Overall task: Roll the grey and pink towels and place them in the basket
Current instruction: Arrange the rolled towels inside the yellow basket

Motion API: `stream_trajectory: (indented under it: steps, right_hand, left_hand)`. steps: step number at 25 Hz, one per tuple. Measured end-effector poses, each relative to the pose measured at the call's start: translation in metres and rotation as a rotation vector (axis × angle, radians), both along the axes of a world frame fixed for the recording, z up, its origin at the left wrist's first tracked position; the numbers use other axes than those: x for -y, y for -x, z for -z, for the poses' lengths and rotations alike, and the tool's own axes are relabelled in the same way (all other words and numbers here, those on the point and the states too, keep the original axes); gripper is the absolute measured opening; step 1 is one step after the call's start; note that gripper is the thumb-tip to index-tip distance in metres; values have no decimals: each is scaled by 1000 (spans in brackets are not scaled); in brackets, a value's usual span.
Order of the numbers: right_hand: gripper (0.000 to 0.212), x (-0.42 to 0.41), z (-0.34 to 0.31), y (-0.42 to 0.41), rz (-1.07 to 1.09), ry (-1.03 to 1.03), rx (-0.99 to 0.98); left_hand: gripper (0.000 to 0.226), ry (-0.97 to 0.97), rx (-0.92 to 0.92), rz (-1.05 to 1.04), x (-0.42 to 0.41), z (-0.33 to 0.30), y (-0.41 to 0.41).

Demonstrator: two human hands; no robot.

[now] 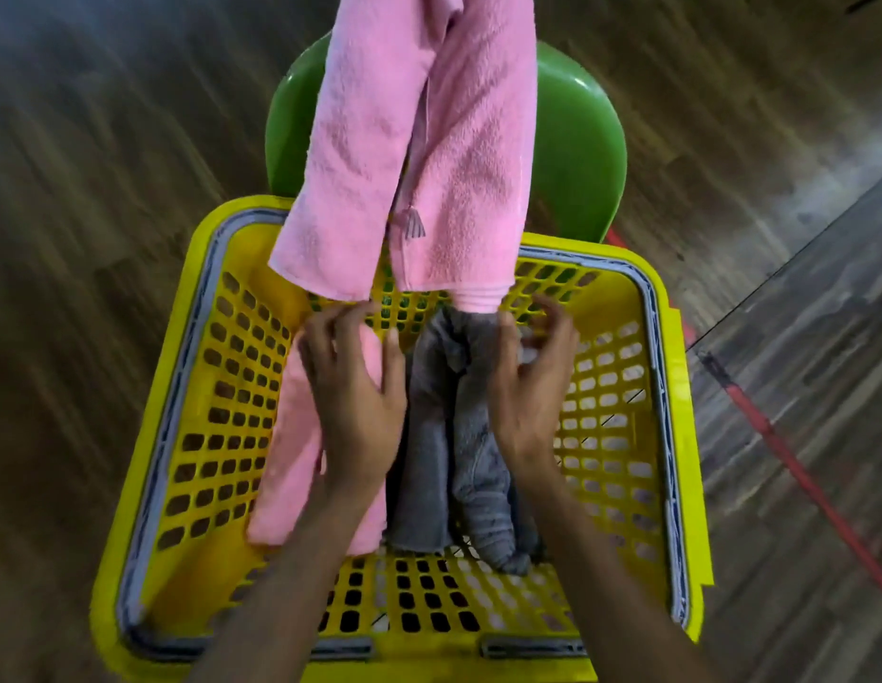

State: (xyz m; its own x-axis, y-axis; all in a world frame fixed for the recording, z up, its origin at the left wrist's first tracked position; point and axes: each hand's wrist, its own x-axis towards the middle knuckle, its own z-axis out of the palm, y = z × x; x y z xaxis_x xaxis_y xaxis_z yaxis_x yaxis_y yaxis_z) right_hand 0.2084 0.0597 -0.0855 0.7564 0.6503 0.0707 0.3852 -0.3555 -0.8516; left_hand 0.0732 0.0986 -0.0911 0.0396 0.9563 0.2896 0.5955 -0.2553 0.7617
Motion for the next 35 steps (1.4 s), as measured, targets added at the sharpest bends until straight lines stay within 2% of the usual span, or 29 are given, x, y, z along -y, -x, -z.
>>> stream_trajectory:
  steps: [2,4,7,9,11,14,16,18,20,22,24,25,28,31,33,35]
  right_hand:
    - [49,41,32,8,-26,257,-47]
    - [67,66,57,11,-110,520,-70]
    - [85,72,69,14,-149,664,-154]
    - [80,69,71,15,-165,698,-144]
    - [65,66,66,11,-172,645,-154]
    - [47,65,55,6,-149,455,-299]
    - [47,64,49,13,-229,347,-433]
    - [50,54,53,32,-298,287,-611]
    - [43,34,59,62,-321,272,-724]
    - [38,15,66,91,-328,289,-767]
    - [40,9,73,109,-334,317,-777]
    - [42,10,75,111,-331,322,-787]
    - [44,23,71,85,-318,339,-732]
    - [42,47,74,30,-166,403,-484]
    - [38,60,76,0,-105,522,-375]
    - [33,67,75,-9,-123,638,-271]
  left_hand:
    - [28,339,-21,88,41,48,-1]
    - [50,661,-146,166,56,85,-7]
    - [59,776,-280,183,55,102,-21]
    - [48,794,-266,135,50,97,-28]
    - [38,774,-242,108,47,85,-27]
    - [31,714,-113,72,37,60,-6]
    - [30,636,-86,50,29,36,18]
    - [34,560,-152,-5,20,9,48]
    - [37,486,-197,-72,12,8,77]
    - [39,471,-330,-92,5,23,98]
    - [43,513,-503,-28,6,34,104]
    - [44,521,-520,-11,8,36,101]
    - [39,447,-378,-37,12,23,79]
    - [30,283,-240,183,29,14,36]
    - [31,323,-213,363,42,30,1]
    - [41,482,-288,385,52,54,-27]
